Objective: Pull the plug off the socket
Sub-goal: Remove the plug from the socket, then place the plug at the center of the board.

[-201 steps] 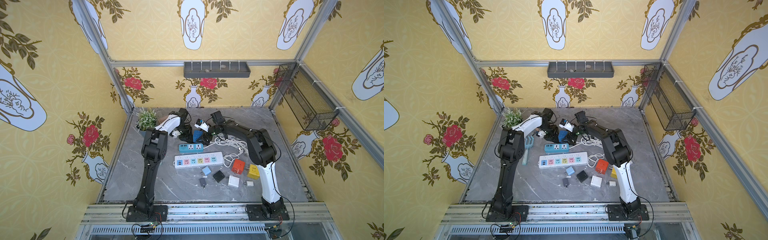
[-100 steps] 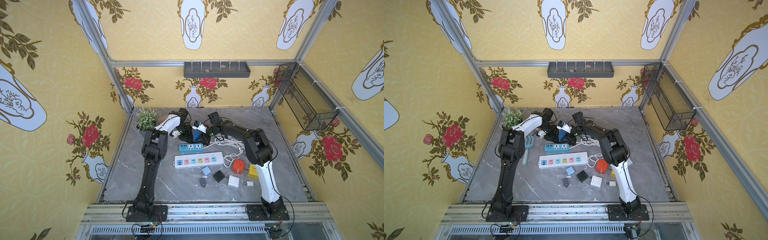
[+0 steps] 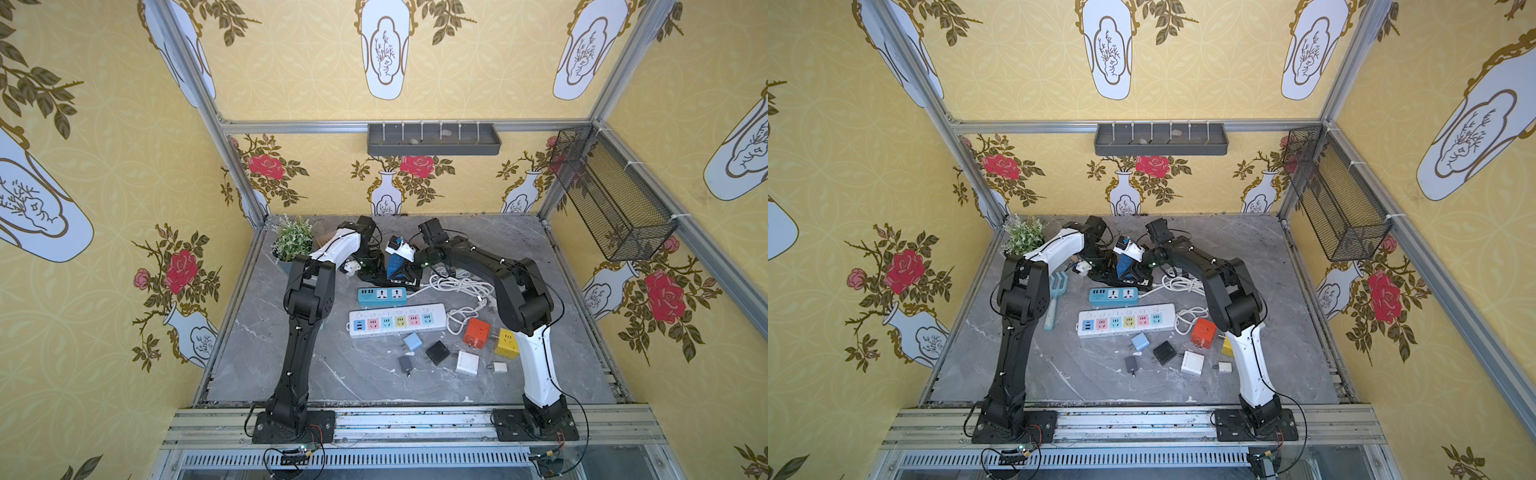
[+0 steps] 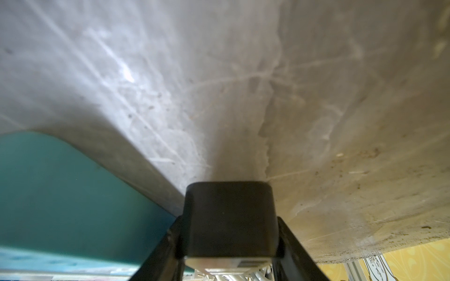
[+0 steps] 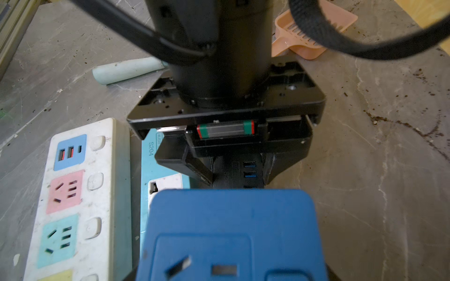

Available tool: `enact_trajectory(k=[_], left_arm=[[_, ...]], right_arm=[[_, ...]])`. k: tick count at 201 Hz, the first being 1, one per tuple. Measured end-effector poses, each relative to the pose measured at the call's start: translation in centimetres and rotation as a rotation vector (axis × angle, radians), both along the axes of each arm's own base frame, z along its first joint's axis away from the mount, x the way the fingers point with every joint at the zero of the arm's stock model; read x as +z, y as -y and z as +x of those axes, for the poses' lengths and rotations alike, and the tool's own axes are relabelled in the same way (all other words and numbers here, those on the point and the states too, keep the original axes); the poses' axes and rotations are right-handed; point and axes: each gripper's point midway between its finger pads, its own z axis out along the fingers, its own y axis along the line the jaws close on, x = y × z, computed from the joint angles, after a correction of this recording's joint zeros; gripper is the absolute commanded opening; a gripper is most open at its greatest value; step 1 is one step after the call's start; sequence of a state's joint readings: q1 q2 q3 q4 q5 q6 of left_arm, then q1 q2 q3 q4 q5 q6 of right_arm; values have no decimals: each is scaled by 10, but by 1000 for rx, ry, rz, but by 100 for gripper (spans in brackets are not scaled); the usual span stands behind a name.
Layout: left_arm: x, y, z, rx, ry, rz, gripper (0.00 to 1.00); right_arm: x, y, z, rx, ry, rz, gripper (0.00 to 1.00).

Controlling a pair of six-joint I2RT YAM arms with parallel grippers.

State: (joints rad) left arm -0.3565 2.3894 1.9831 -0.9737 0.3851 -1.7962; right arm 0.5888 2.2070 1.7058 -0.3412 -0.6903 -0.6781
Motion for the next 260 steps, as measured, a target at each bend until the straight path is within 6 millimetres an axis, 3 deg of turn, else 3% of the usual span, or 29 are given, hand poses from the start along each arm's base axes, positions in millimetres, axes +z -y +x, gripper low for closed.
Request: enact_trajectory(k=[37,80,105,130,169,191,224,260], left_arm=[[0,0,0,0,0,0,0],[0,0,0,8,7,-7,0],[0,0,0,28,11,-16,0],[0,0,1,56,11,-21,0],[0,2,3,96,5,-33,0],[0,3,5,116,4,-40,0],[1,4,7,137,3,-44,0],[0,6,8,137,9,-51,0]], right_arm=[[27,6,4,-42,0,37,36],[64,31,17,-203,-12,76,36],[79,59,26,-351,-70,97,35],[87,111,39,-580,-169,108,35],[84,184,33,-895,-325,92,35],[69,228,29,-1096,-445,61,35],[33,272,1,-1339,-642,-44,34],[20,326,-23,-1613,-792,-60,35]])
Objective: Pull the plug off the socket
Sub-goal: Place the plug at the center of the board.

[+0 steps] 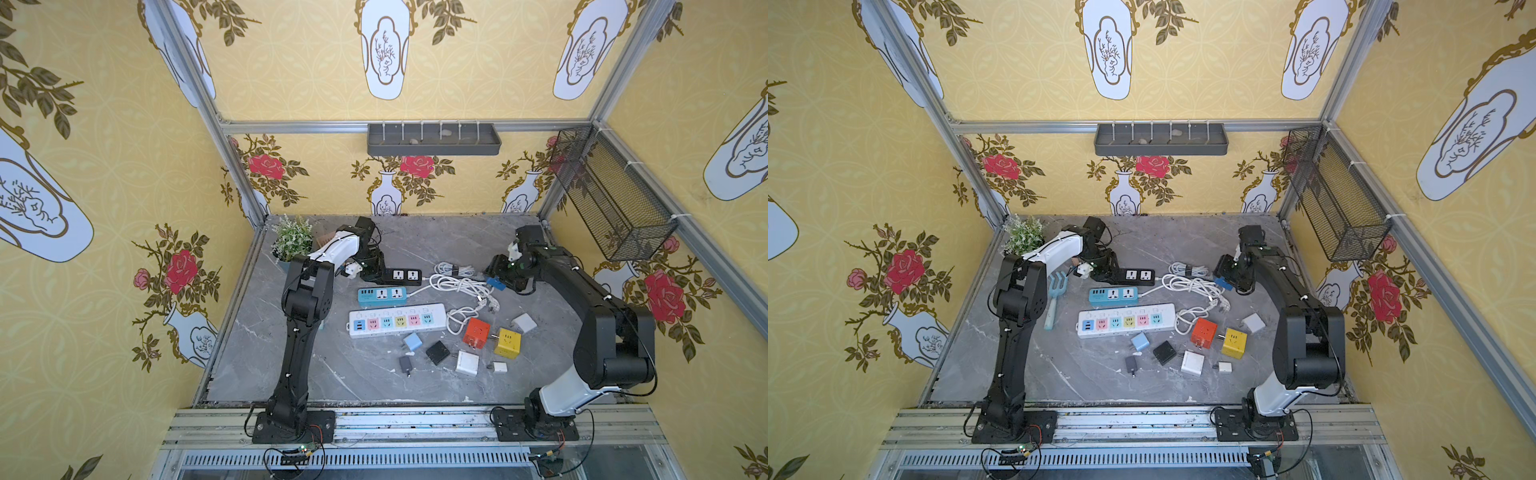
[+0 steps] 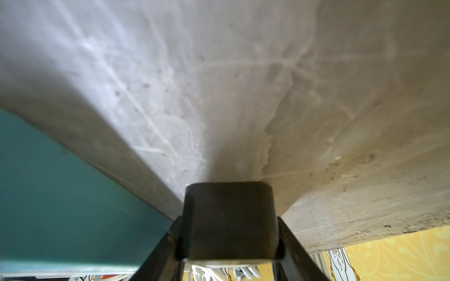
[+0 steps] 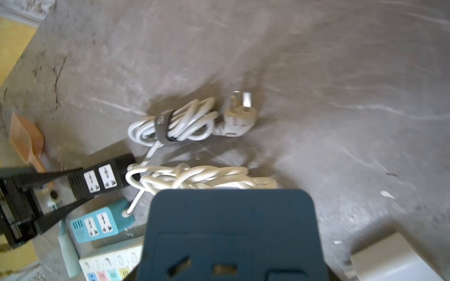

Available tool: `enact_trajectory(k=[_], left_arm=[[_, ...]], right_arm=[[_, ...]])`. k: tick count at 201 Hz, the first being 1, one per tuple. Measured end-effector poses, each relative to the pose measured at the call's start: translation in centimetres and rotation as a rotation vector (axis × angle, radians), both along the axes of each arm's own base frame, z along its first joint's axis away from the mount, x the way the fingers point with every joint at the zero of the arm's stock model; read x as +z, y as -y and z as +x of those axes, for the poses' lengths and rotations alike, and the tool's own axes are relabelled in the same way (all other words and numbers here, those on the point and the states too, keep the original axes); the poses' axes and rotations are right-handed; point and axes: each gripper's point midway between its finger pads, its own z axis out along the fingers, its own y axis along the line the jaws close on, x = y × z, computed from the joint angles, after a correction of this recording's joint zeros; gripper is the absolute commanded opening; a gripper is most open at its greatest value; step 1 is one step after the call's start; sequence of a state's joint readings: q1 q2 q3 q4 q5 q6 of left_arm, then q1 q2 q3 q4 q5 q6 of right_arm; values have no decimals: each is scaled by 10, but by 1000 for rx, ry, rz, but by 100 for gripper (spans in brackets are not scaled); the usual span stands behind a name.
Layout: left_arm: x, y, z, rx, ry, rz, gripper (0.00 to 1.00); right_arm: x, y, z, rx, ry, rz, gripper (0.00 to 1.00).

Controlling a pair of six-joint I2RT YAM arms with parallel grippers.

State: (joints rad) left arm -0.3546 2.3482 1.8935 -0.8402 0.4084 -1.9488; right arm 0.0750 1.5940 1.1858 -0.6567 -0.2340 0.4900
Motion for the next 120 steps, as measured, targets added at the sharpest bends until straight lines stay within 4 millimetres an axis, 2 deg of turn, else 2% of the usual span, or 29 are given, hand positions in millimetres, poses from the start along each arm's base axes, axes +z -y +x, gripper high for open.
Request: enact_trajectory(k=[18,48,64,81,120], left_arm=[[0,0,0,1,3,-2,0],[0,0,0,1,8,-4,0],[0,0,0,1,10,-5,0],[1,0,0,1,13,-6,6],[2,0,-1,1,18,-6,24]], right_arm=[[-8,27,-8,-134,-62,14,38],[-25,55,-17,-279,-160,42,39],[-35,63,-20,-332,-211,68,38],[-43,70,-20,-385,-256,99,38],[-59,76,-12,-466,-321,174,42]])
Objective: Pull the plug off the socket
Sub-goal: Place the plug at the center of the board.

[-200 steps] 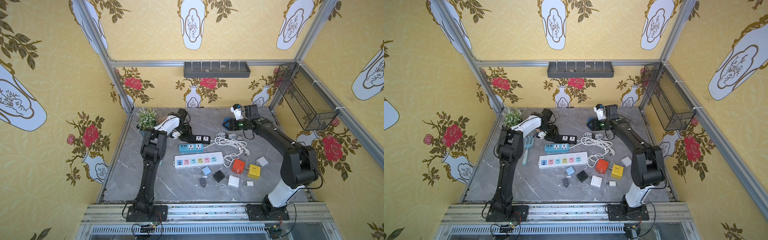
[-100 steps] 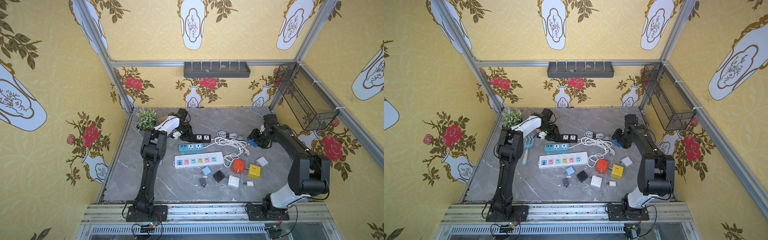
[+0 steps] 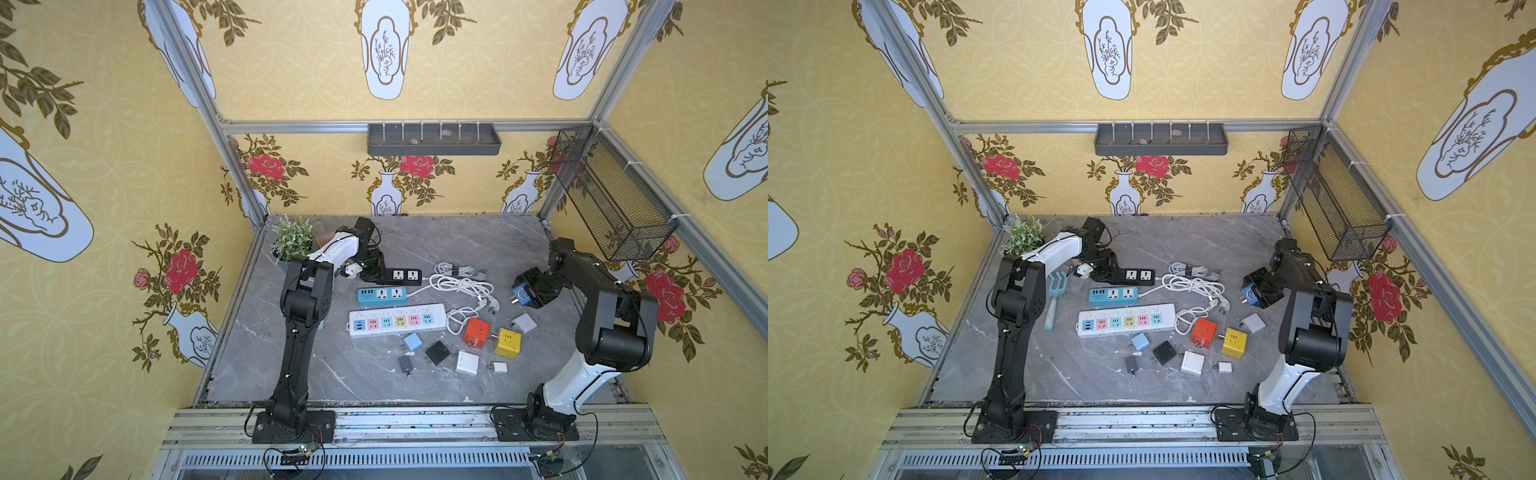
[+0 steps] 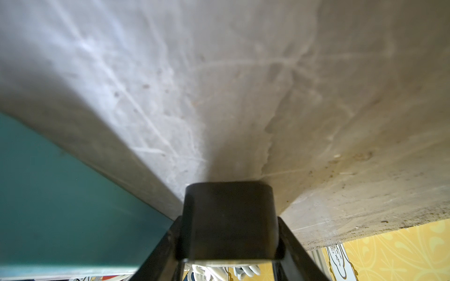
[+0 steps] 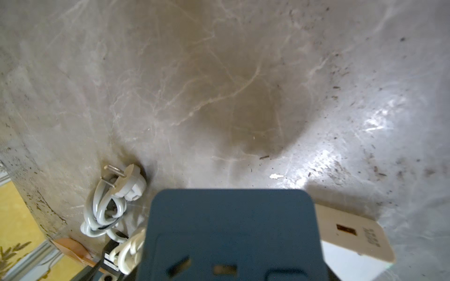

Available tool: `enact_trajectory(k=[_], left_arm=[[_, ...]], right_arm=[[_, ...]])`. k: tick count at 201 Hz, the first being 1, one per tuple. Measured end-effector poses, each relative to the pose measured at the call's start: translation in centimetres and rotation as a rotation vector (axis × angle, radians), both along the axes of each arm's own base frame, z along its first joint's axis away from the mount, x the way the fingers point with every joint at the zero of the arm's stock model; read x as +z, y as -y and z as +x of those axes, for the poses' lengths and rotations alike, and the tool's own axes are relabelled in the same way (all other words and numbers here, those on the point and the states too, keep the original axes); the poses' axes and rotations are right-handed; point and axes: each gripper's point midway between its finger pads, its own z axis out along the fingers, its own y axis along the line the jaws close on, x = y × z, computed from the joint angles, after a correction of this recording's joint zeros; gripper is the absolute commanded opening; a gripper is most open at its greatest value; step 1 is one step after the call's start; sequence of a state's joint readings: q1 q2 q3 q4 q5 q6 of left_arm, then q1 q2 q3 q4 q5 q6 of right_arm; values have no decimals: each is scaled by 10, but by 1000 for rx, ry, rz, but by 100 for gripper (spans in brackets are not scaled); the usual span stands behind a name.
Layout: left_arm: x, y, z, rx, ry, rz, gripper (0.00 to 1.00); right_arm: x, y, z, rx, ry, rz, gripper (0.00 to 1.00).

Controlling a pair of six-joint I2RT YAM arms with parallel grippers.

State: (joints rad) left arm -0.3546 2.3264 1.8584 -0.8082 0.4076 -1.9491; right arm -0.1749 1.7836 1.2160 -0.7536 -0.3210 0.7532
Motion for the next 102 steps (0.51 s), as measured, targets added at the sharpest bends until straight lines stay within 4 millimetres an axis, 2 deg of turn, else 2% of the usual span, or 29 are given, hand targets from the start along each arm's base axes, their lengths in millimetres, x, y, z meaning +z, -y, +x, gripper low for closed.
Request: enact_trajectory(k=[18,43,102], left_arm=[[0,0,0,0,4,1,34],[1,0,0,0,8,1,43],[3,0,0,-5,19,9,61]], right_arm=[[-8,-3,-1,-36,-34,47,42],[-14,-8,-4,-87,-58,103,43],[-20,-16,-5,-168,-89,212,62]])
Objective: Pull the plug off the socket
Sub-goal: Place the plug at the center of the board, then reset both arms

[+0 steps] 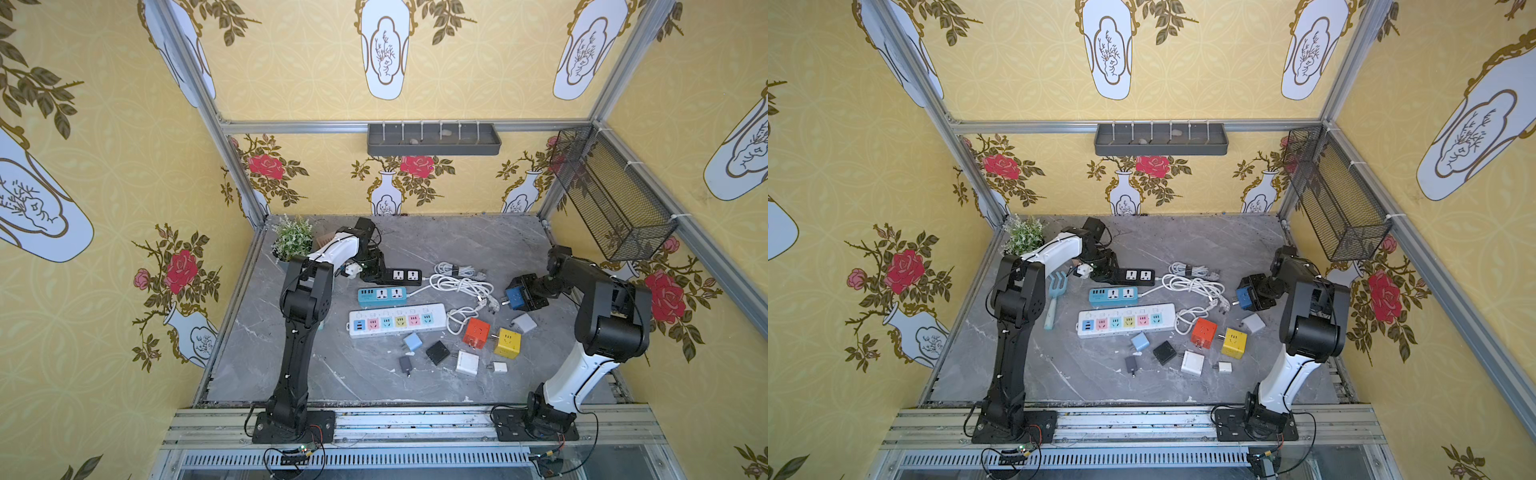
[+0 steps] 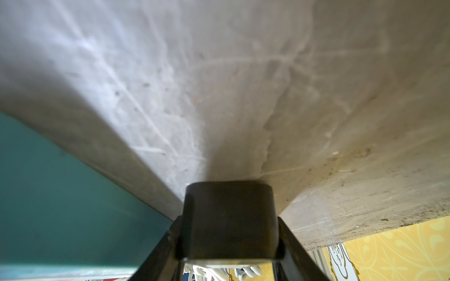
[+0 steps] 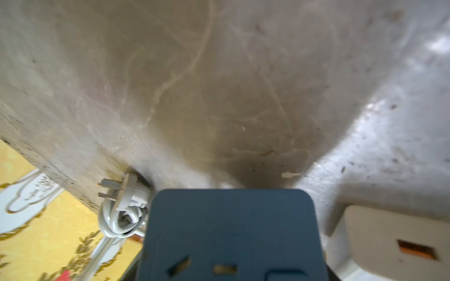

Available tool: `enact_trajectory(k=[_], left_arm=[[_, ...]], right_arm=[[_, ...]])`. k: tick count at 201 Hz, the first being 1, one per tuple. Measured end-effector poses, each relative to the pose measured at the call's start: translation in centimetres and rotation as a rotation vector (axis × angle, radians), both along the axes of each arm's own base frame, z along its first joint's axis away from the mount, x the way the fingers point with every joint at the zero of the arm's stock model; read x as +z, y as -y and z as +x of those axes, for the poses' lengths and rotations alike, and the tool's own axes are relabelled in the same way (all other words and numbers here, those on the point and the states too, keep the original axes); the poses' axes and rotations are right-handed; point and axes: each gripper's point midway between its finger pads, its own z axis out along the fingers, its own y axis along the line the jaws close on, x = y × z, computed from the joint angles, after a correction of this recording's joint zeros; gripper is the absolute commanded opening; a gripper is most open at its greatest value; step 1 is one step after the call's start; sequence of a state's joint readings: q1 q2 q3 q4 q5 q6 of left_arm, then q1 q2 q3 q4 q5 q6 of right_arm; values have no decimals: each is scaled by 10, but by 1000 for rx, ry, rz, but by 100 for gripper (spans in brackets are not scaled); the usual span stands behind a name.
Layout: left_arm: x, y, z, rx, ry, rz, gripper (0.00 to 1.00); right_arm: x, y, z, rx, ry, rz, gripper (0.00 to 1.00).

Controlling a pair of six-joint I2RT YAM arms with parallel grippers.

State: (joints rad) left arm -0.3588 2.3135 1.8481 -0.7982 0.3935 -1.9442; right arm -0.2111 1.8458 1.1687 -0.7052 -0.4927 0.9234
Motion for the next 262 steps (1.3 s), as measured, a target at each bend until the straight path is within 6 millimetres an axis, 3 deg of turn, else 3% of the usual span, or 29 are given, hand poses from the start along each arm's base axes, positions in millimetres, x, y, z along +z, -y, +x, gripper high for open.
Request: enact_trajectory(k=[50,112,158,201,236,262], left_arm=[[8,4,2,-8,27,-5,73],[32,9,1,-17,72,-21,83],[76,7,1,-35,178,-14,91],[118,-4,-22,-89,285,31,97],[150,-31,-48,-160,427,122,100],[187,-60,-65,-253,646,238,100]], right_arm=[[-11,9,-4,-66,-35,37,81],[-1,13,-3,-77,-10,23,99],[41,10,-16,-28,77,-86,98],[81,4,-46,71,162,-289,98],[124,20,-58,147,340,-538,98],[151,40,-60,186,458,-715,98]])
